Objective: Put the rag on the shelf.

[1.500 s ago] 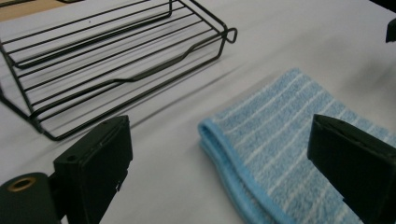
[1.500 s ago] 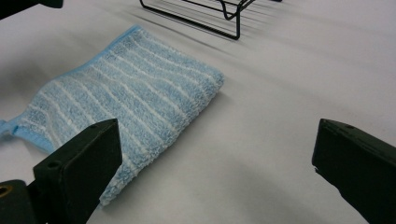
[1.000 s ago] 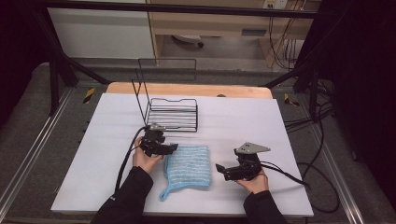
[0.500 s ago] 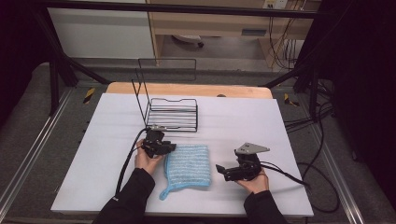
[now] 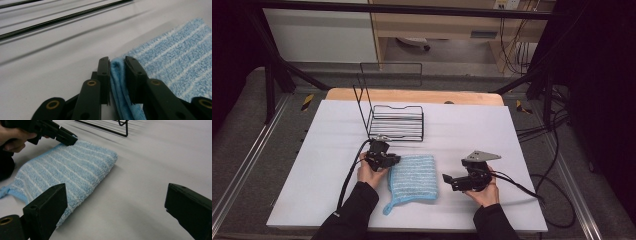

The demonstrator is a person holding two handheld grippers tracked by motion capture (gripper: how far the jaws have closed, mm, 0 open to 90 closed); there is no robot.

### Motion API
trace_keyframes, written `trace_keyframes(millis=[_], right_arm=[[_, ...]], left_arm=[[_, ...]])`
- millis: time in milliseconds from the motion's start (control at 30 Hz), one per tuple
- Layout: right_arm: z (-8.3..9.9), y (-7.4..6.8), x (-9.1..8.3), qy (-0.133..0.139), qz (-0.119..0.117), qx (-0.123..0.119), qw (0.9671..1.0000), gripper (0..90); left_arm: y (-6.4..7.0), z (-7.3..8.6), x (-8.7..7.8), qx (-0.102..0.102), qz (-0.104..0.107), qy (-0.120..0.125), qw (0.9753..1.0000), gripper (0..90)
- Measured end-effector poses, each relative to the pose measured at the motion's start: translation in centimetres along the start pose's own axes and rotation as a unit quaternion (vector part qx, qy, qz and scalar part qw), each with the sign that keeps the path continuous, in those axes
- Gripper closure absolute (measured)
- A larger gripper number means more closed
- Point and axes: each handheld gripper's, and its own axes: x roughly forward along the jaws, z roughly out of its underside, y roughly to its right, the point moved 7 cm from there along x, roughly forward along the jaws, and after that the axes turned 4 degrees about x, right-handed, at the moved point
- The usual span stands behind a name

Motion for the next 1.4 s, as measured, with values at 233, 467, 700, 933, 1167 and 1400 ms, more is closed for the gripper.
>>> trace_keyframes(millis=[233, 467, 700, 933, 1167, 1400], right_arm=[[-1.9, -0.1, 0.8, 0.012, 0.008, 0.003, 0.9999, 6.3], [-3.7, -0.5, 3.0, 0.013, 0.017, 0.010, 0.9997, 9.7], [-4.5, -0.2, 5.5, 0.011, 0.022, 0.026, 0.9994, 17.4], [-3.5, 0.4, 7.5, -0.016, 0.029, 0.024, 0.9992, 29.5], [-2.7, 0.4, 8.3, -0.040, 0.021, 0.025, 0.9986, 44.5], [-2.4, 0.3, 8.8, -0.056, 0.001, 0.040, 0.9976, 60.5]], left_arm=[[0.3, 0.0, 0.1, 0.017, -0.013, 0.002, 0.9998, 76.8], [0.3, 0.1, 0.2, 0.023, -0.012, 0.008, 0.9996, 77.5], [0.2, 0.1, 0.2, 0.025, -0.007, 0.011, 0.9996, 77.5], [0.1, 0.2, 0.2, 0.029, -0.002, 0.020, 0.9994, 77.5], [0.1, 0.2, 0.2, 0.037, -0.002, 0.021, 0.9991, 77.4], [0.1, 0.3, 0.2, 0.035, -0.003, 0.027, 0.9990, 77.3]])
